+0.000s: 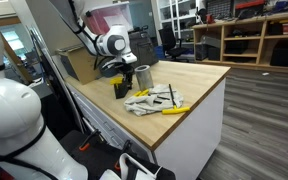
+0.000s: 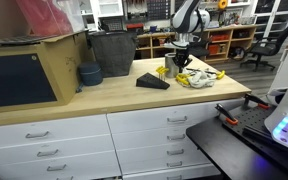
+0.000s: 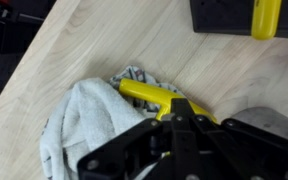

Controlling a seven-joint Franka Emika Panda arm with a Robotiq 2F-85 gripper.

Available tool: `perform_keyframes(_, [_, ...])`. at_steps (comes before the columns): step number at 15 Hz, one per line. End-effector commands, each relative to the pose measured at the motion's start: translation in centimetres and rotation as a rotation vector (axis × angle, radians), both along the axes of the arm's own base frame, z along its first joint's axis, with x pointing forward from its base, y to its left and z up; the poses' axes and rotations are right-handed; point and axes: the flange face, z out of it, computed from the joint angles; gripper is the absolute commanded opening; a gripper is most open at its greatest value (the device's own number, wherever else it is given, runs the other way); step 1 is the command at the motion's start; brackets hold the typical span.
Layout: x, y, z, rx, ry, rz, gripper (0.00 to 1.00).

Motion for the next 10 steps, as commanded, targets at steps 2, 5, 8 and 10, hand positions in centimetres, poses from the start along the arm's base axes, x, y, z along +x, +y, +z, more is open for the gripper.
perform_keyframes(2, [2.1, 2.2, -0.4, 0.031, -0.009, 0.030, 0.00])
perform_keyframes(5, [3.4, 3.2, -1.2, 0.021, -0.013, 0.047, 0.00])
perform_keyframes(8, [4.5, 4.5, -2.3, 0.021, -0.005, 0.069, 0.00])
perform_keyframes(10, [5.1, 5.3, -3.1, 0.026, 0.000, 0.083, 0.00])
